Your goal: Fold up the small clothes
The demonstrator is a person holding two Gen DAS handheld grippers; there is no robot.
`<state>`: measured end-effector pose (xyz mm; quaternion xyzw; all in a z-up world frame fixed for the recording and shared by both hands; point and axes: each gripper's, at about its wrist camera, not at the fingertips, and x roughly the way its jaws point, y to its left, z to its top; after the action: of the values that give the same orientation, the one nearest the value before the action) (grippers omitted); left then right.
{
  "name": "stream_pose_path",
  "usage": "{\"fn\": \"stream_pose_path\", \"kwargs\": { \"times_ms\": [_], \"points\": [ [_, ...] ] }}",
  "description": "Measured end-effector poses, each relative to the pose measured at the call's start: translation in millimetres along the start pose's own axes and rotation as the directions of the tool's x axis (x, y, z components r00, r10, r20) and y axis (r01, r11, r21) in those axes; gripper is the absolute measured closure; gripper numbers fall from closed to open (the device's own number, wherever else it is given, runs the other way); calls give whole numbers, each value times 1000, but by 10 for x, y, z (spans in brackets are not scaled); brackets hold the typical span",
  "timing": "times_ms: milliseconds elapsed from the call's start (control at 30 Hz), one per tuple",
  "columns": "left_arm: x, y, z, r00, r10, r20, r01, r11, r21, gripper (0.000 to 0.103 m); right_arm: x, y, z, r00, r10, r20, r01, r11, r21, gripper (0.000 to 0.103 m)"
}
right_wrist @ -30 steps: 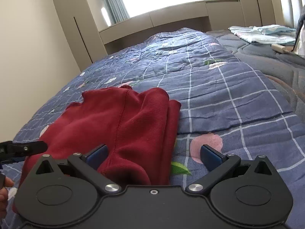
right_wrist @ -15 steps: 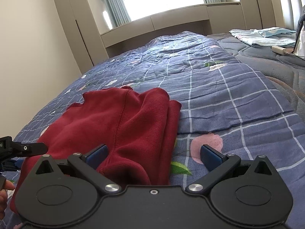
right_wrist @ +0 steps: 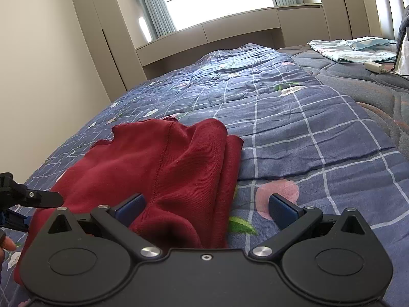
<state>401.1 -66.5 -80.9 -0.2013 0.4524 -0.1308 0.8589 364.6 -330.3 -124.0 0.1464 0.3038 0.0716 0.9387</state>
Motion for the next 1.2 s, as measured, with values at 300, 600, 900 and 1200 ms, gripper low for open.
{"fn": "stream_pose_path", "kwargs": {
  "times_ms": [300, 600, 900, 1200],
  "points": [
    [-13, -50, -13, 1000, -9, -15, 10, 999, 36, 1, 0, -1, -3, 1000, 2, 2, -2, 1000, 0, 0],
    [23, -69, -24, 999, -35, -20, 36, 998, 57, 2, -29, -13, -19, 999, 37, 22, -37, 999, 6, 5],
    [-15, -169, -7, 996, -78, -34, 80, 994, 72, 30, -87, -18, -15, 992, 125, 26, -125, 992, 16, 41],
    [-144, -464, 27, 1000, 5, -10, -3, 981, 192, 60, -282, 374, 8, 995, 74, 74, -65, 991, -113, 77]
  ]
}}
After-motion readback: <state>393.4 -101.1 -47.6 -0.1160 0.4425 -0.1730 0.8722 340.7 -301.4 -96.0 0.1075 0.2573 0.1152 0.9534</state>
